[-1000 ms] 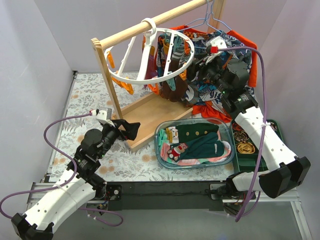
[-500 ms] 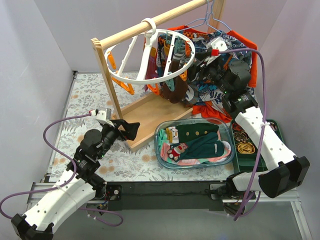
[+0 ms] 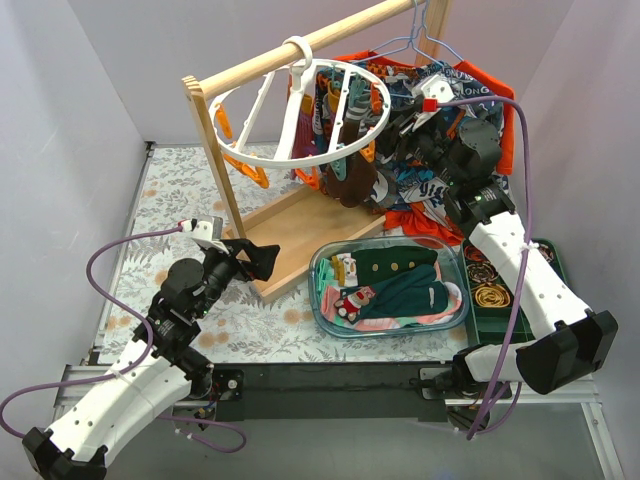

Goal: Clip the socks to the hanger
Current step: Open the clamp at the hanger.

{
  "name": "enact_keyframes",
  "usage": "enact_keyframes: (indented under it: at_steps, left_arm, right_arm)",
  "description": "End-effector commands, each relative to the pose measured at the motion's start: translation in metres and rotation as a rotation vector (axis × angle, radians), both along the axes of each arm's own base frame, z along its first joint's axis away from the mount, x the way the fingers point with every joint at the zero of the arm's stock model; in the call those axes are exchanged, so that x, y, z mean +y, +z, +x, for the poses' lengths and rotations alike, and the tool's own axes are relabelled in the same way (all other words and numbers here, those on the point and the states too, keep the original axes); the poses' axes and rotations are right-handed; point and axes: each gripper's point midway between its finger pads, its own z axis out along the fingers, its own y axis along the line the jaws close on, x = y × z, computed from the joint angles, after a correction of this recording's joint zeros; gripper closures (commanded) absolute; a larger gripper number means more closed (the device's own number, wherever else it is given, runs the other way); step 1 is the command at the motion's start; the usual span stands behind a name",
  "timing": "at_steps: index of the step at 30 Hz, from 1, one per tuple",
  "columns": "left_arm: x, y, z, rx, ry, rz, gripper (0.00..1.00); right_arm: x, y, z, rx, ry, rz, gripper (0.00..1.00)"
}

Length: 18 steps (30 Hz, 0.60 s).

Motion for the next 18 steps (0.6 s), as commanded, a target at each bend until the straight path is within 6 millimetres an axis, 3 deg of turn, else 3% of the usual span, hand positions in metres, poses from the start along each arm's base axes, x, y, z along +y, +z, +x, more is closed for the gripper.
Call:
enact_keyframes:
  at_steps: [1,7,18]
  left_arm:
    - [0.004,-0.003,0.001,0.006,0.013,0.017,0.03]
    - [0.003,-0.004,0.001,0.011,0.01,0.018,0.03]
    - [-0.005,-0.009,0.001,0.034,-0.025,0.03,0.03]
  right_arm:
    - [-0.002,0.019,-0.003,-0.066,0.007,0.032,0.56]
    - [-0.003,0.019,-0.004,-0.043,0.004,0.056,0.66]
    - [-0.008,0.008,-0.002,0.093,-0.033,0.177,0.93]
